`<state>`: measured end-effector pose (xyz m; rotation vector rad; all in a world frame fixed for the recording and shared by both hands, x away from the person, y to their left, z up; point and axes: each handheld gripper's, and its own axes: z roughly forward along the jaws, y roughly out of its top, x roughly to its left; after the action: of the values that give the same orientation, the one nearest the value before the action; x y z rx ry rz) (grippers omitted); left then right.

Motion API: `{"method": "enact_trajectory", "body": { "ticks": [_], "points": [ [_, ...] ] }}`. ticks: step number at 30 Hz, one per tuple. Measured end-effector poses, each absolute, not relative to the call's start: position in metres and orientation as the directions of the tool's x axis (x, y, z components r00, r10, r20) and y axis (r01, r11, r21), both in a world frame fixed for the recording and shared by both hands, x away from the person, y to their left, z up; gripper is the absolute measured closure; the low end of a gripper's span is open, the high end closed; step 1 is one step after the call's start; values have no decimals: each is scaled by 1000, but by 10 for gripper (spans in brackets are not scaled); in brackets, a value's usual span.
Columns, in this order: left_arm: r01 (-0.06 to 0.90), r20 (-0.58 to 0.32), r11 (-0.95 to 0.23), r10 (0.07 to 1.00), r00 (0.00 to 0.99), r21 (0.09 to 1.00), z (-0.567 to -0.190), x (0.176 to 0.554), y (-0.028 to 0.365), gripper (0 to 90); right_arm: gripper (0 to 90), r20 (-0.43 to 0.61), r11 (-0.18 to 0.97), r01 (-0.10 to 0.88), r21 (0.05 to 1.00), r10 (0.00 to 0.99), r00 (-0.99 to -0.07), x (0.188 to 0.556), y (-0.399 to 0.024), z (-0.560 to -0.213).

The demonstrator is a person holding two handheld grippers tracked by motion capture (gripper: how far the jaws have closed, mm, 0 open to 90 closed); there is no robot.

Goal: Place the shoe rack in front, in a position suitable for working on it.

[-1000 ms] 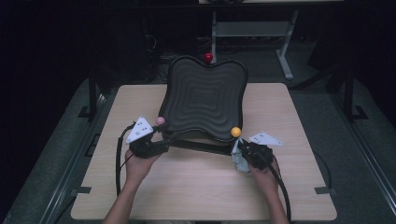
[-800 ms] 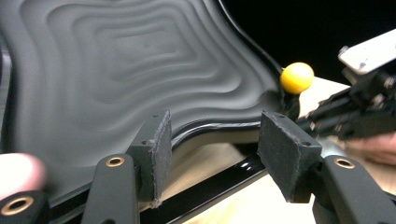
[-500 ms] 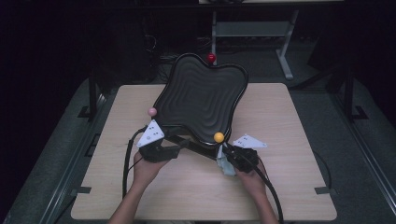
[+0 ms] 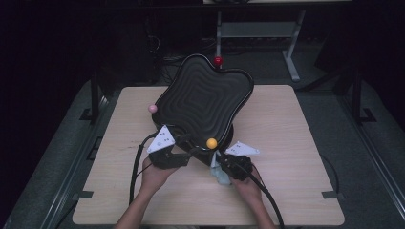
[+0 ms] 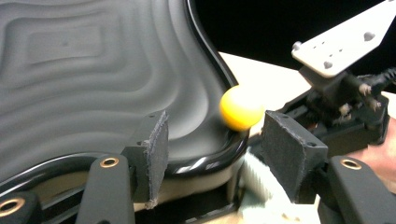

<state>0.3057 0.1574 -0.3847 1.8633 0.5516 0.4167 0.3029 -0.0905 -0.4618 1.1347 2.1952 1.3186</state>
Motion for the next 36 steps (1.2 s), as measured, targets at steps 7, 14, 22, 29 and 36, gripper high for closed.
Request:
{"method": "enact_trajectory", "body": {
  "ticks": [7, 14, 22, 29, 36],
  "points": [
    [179, 25, -312, 554, 832, 933, -388, 305, 153, 398, 816, 92, 296, 434, 851, 728, -679, 298, -70, -463],
    [180, 35, -329, 555, 831, 927, -390, 307, 150, 417, 816, 110, 283, 438, 853, 723, -682, 298, -65, -464],
    [204, 25, -339, 564, 825, 918, -394, 310, 152, 507, 816, 108, 298, 429, 853, 703, -703, 296, -51, -464],
    [201, 4, -340, 516, 856, 919, -394, 310, 152, 601, 816, 111, 286, 440, 851, 722, -683, 299, -63, -463],
    [174, 4, -352, 452, 892, 920, -395, 304, 144, 603, 816, 115, 268, 455, 849, 746, -655, 296, -83, -463]
  ]
}}
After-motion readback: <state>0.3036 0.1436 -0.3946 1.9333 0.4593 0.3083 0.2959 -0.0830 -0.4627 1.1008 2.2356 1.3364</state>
